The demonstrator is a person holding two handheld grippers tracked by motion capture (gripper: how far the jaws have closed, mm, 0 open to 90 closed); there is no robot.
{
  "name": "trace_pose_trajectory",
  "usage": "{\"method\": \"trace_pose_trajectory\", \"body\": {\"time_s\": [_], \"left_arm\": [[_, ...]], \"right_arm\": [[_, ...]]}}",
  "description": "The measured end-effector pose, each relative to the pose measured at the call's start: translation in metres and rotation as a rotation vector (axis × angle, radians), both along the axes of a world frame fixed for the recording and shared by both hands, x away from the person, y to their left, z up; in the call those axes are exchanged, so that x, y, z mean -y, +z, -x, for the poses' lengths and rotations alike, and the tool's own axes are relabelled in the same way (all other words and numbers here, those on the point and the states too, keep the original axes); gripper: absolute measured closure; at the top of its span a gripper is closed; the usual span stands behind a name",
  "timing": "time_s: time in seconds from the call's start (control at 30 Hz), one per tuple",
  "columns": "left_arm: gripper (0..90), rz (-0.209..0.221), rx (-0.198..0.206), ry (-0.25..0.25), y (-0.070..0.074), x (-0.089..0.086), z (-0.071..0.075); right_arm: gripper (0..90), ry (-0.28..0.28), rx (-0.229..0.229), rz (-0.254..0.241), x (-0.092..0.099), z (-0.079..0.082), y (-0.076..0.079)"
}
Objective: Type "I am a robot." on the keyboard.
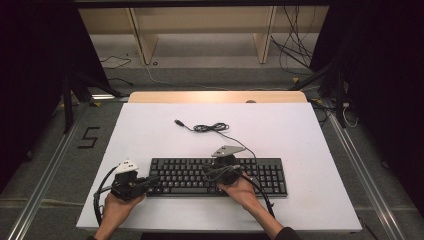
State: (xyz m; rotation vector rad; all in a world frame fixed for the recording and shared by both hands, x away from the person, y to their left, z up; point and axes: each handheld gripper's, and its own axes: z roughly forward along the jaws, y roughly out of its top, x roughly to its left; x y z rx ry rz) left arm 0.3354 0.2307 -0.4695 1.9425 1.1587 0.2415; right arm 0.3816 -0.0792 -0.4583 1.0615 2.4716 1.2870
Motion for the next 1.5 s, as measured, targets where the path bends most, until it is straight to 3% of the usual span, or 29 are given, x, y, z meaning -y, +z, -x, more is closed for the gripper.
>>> {"method": "trace_pose_trajectory", "body": {"time_s": [1.0,1.5], "left_arm": [[88.9,-0.02,-0.026,0.007,-0.004,-0.001,-0.003],[88.9,-0.058,-0.049,-0.003,-0.008,0.001,-0.006]], "right_arm": [[90.0,-0.005,-0.029,0.041,-0.01,-0.008,-0.011],[90.0,-0.01,-0.04,0.058,-0.012,-0.011,-0.015]]}}
